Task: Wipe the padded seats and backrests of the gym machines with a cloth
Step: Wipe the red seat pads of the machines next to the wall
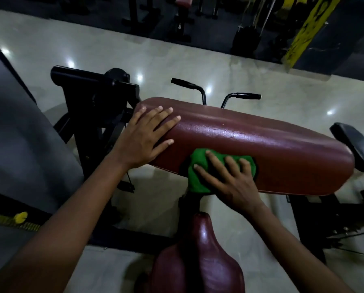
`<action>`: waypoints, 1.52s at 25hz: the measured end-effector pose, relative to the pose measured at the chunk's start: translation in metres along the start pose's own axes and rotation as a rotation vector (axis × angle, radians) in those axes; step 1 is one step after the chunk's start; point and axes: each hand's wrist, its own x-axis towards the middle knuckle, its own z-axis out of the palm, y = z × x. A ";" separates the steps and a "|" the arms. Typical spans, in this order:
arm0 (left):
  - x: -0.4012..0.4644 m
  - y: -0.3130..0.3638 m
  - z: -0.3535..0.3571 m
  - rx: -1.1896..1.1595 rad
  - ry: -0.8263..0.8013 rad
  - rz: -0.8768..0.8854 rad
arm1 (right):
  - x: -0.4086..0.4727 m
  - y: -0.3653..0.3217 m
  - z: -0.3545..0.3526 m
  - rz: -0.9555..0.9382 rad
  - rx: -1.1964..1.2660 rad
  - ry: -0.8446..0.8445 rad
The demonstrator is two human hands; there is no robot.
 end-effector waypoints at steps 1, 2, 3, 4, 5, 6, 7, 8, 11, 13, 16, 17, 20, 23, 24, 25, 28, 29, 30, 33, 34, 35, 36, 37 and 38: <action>0.000 -0.006 -0.001 -0.006 -0.016 0.027 | 0.014 0.000 -0.004 0.094 0.023 0.022; 0.001 -0.012 -0.003 -0.019 -0.026 0.044 | 0.029 0.001 -0.006 0.215 0.048 0.038; 0.002 -0.017 -0.004 -0.038 -0.030 0.049 | 0.043 0.001 -0.006 0.350 0.067 0.045; 0.004 -0.022 -0.005 -0.065 -0.029 0.048 | 0.055 -0.001 -0.006 0.470 0.073 0.039; 0.007 -0.028 -0.006 -0.102 -0.026 0.042 | 0.063 -0.007 -0.007 0.541 0.065 0.039; 0.010 -0.033 -0.008 -0.146 -0.023 0.031 | 0.065 -0.016 -0.006 0.539 0.047 0.048; 0.013 -0.039 -0.009 -0.189 -0.023 0.024 | 0.060 -0.028 -0.003 0.465 0.021 0.052; 0.016 -0.046 -0.011 -0.222 -0.034 0.035 | 0.052 -0.040 0.000 0.335 0.002 0.044; 0.023 -0.066 -0.015 -0.271 -0.135 0.128 | 0.038 -0.059 0.005 0.032 0.011 -0.015; 0.028 -0.078 -0.018 -0.332 -0.226 0.172 | 0.054 -0.061 0.003 0.082 0.013 -0.014; 0.045 -0.089 -0.025 -0.432 -0.403 0.195 | 0.088 -0.073 -0.004 0.200 0.061 0.018; 0.052 -0.092 -0.027 -0.426 -0.451 0.201 | 0.101 -0.077 -0.005 0.214 0.078 0.032; 0.065 -0.093 -0.024 -0.453 -0.512 0.213 | 0.134 -0.078 -0.003 0.226 0.101 0.053; 0.060 -0.097 -0.008 -0.634 -0.478 0.159 | 0.112 -0.072 0.002 0.110 0.075 0.063; 0.055 -0.100 -0.003 -0.706 -0.464 0.120 | 0.095 -0.067 0.003 0.050 0.055 0.049; 0.051 -0.104 0.001 -0.764 -0.457 0.088 | 0.080 -0.060 0.003 0.000 0.046 0.030; 0.045 -0.110 0.008 -0.831 -0.462 0.058 | 0.065 -0.044 0.002 -0.048 0.043 0.000; 0.046 -0.111 0.008 -0.842 -0.465 0.060 | 0.074 -0.045 0.003 -0.045 0.035 0.015; 0.048 -0.111 0.008 -0.848 -0.470 0.060 | 0.087 -0.050 0.005 -0.039 0.023 0.041; 0.053 -0.112 0.009 -0.851 -0.481 0.061 | 0.133 -0.070 0.010 -0.042 0.057 0.110; 0.053 -0.111 0.009 -0.852 -0.478 0.056 | 0.144 -0.073 0.011 -0.052 0.092 0.115; 0.053 -0.110 0.008 -0.853 -0.472 0.047 | 0.150 -0.074 0.011 -0.067 0.120 0.116; 0.053 -0.109 0.008 -0.854 -0.463 0.037 | 0.149 -0.071 0.009 -0.076 0.134 0.114; 0.052 -0.107 0.006 -0.853 -0.450 0.028 | 0.142 -0.066 0.006 -0.075 0.135 0.110; 0.051 -0.104 0.005 -0.844 -0.435 0.018 | 0.131 -0.056 0.002 -0.048 0.131 0.107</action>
